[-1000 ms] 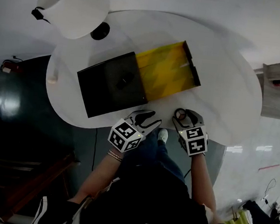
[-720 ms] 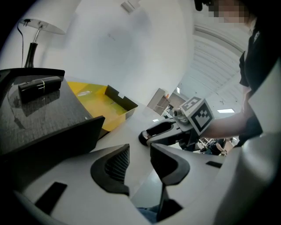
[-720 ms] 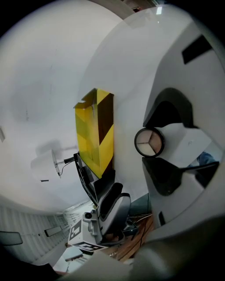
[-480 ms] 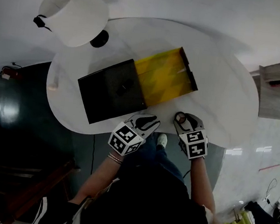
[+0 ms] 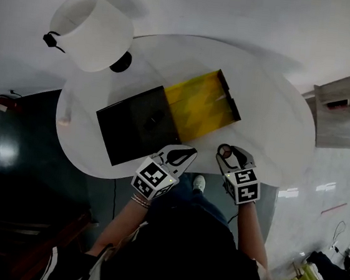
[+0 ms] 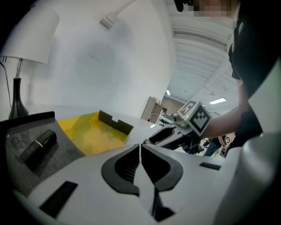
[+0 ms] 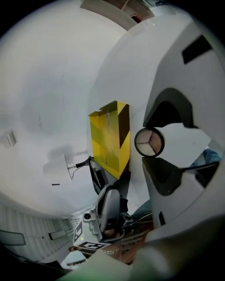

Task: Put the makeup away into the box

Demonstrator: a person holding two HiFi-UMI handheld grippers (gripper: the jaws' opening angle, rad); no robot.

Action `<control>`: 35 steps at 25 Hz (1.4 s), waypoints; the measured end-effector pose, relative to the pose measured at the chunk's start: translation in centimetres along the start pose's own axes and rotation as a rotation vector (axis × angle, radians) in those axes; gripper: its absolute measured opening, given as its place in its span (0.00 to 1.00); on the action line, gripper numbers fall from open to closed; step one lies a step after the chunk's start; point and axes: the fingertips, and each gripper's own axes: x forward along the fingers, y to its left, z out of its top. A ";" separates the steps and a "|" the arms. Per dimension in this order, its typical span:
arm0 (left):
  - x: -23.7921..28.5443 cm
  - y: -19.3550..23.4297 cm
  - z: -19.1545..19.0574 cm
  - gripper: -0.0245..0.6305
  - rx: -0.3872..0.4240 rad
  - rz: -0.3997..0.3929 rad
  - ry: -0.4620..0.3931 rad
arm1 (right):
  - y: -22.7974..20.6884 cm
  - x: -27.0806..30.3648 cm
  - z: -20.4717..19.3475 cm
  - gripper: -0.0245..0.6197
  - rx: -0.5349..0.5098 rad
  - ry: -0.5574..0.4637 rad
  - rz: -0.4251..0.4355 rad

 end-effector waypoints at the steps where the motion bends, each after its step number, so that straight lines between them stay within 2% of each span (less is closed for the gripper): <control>1: -0.1 0.1 0.3 0.08 0.015 -0.004 -0.003 | 0.0 -0.1 0.3 0.40 0.012 -0.011 -0.002; 11: -2.2 0.5 3.1 0.07 0.044 -0.055 -0.058 | 0.5 -0.8 4.0 0.40 0.007 -0.069 -0.029; 18: -4.5 1.6 5.0 0.07 -0.039 -0.052 -0.138 | 1.3 -1.0 6.7 0.40 0.006 -0.132 -0.024; 26: -7.0 3.9 5.8 0.07 -0.017 0.063 -0.169 | 2.1 -1.1 9.7 0.40 -0.046 -0.182 0.020; 35: -9.5 6.2 6.1 0.07 -0.054 0.266 -0.219 | 2.1 0.1 12.8 0.40 -0.151 -0.195 0.107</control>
